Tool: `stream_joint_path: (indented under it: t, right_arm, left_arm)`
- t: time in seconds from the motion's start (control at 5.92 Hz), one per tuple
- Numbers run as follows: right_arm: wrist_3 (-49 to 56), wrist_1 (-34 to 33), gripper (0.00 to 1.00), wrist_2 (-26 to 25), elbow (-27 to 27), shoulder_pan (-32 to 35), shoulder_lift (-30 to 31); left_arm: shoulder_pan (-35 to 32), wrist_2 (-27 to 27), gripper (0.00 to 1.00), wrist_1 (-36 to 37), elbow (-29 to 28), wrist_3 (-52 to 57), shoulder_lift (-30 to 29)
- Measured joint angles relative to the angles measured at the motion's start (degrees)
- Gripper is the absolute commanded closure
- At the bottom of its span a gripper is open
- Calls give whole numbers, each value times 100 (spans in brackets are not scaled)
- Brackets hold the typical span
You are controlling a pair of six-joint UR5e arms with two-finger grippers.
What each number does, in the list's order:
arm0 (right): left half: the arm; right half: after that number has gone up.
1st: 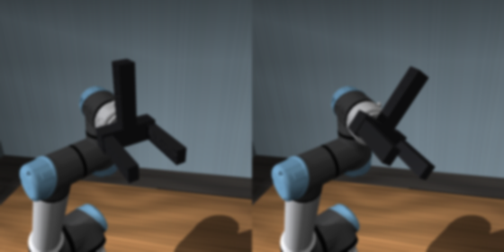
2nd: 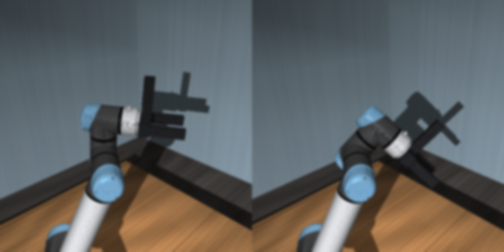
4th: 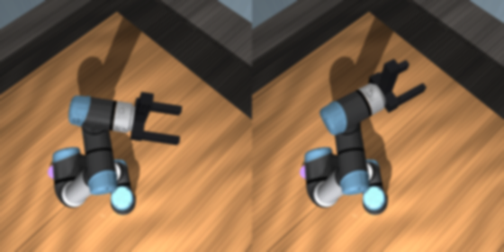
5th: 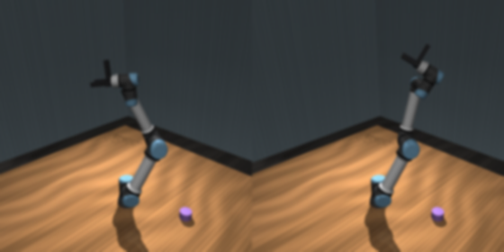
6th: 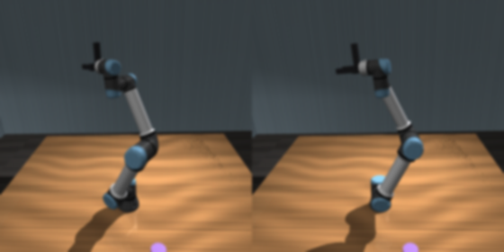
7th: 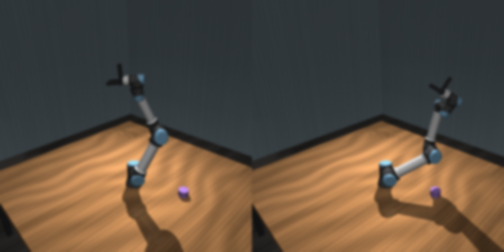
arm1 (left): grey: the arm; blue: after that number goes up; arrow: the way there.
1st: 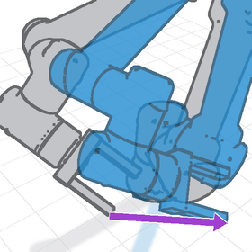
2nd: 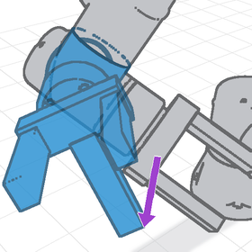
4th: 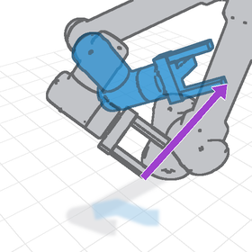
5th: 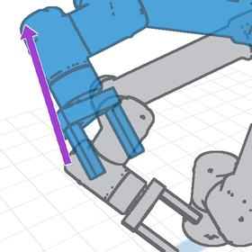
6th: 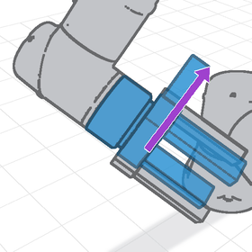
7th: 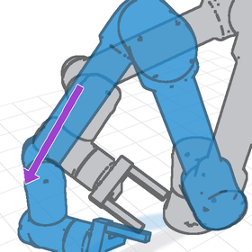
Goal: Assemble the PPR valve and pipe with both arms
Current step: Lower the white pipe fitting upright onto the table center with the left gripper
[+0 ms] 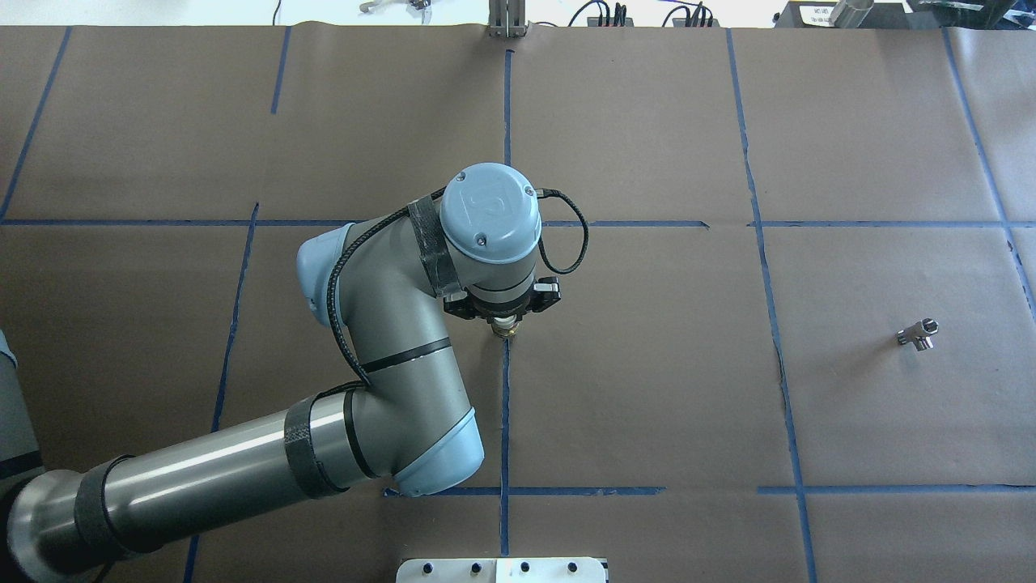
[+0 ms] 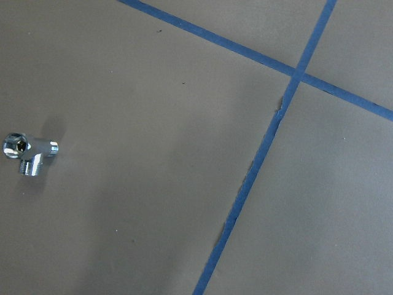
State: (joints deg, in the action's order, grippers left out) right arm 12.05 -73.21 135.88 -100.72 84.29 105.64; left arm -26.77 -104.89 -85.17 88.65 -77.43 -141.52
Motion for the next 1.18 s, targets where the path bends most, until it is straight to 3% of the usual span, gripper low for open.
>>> stream_joint_path:
  t: [0.34, 0.51, 0.84, 1.01, 1.18]
  right_arm:
    - [-1, 0, 0, 0, 0, 0, 4]
    - [2, 0, 0, 0, 0, 0, 2]
    - [8, 6, 0, 0, 0, 0, 0]
    - [6, 8, 0, 0, 0, 0, 0]
    - [2, 8, 0, 0, -2, 0, 0]
  left_arm:
    - [18, -4, 83, -7, -5, 0, -10]
    - [21, -2, 70, -8, -5, 0, -2]
    - [22, -3, 30, -12, -6, 0, 9]
    - [23, -4, 22, -21, -4, 8, 10]
    - [23, -5, 7, -36, 0, 20, 10]
